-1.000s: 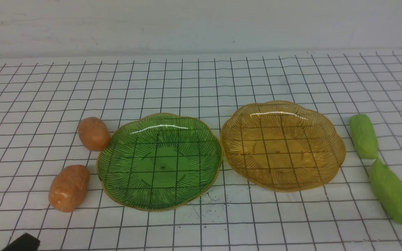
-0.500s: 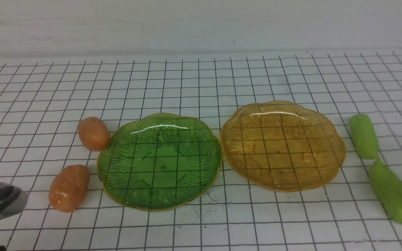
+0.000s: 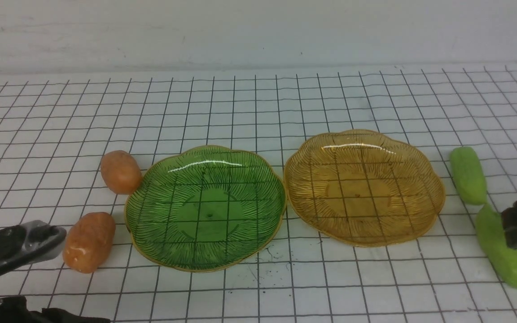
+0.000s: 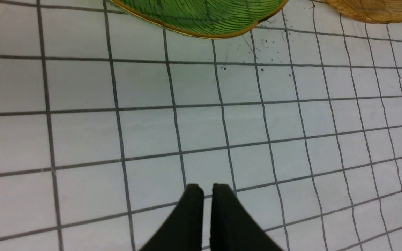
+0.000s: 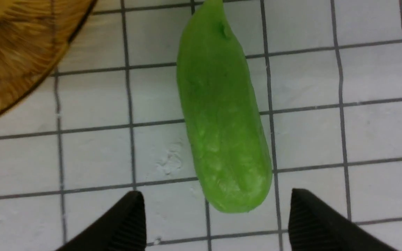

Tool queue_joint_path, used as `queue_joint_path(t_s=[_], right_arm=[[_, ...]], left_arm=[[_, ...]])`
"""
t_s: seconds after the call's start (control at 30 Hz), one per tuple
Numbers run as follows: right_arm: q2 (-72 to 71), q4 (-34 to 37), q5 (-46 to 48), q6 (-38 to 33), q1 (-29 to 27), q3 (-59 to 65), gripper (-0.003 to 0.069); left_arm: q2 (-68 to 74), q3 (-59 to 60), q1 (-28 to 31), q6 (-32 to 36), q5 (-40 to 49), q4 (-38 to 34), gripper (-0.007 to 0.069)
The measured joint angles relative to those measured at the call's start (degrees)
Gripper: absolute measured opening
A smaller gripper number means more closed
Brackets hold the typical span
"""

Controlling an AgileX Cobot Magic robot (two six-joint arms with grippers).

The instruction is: Put different types of vegetables on the plate.

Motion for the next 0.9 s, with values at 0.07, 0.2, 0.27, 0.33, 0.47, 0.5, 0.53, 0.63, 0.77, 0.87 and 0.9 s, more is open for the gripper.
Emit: queue_joint_path(t_s=[0.07, 0.2, 0.27, 0.33, 0.47, 0.5, 0.53, 0.63, 0.77, 0.87, 0.9], right_arm=[[2.6, -1.9, -2.0, 0.0, 0.0, 0.0, 0.0536], [9.4, -6.0, -7.2, 0.9, 0.0, -0.1, 0.0552], [11.9, -6.3, -7.8, 1.2, 0.0, -0.1, 0.0553], [14.8, -6.4, -8.2, 1.3, 0.0, -0.1, 0.0553], [17.3, -6.3, -8.0, 1.4, 0.0, -0.5, 0.0495], [17.3, -6.3, -7.9, 1.4, 0.0, -0.6, 0.0479], [17.3, -6.3, -6.2, 1.4, 0.0, -1.6, 0.0398], [16.9, -6.3, 0.7, 1.5, 0.0, -5.0, 0.0394], [13.9, -5.3, 9.9, 1.6, 0.0, -11.4, 0.0393], [10.9, 0.5, 10.9, 0.6, 0.0, -16.0, 0.0393], [10.2, 4.9, 10.3, -1.3, 0.1, -17.7, 0.0393]], left_arm=[[0.0, 0.0, 0.0, 0.2, 0.0, 0.0, 0.0022], [0.0, 0.0, 0.0, 0.4, 0.0, 0.0, 0.0027], [0.0, 0.0, 0.0, 0.4, 0.0, 0.1, 0.0027], [0.0, 0.0, 0.0, 0.4, 0.0, 0.1, 0.0027], [0.0, 0.0, 0.0, 0.4, 0.0, 0.1, 0.0032], [0.0, 0.0, 0.0, 0.4, 0.0, 0.1, 0.0033], [0.0, 0.0, 0.0, 0.4, 0.0, 0.1, 0.0034], [0.0, 0.0, 0.0, 0.4, 0.0, 0.1, 0.0034], [0.0, 0.0, 0.0, 0.4, 0.0, 0.1, 0.0034], [0.0, 0.0, 0.0, 0.4, 0.0, 0.2, 0.0034], [0.0, 0.0, 0.0, 0.4, 0.0, 0.2, 0.0034]])
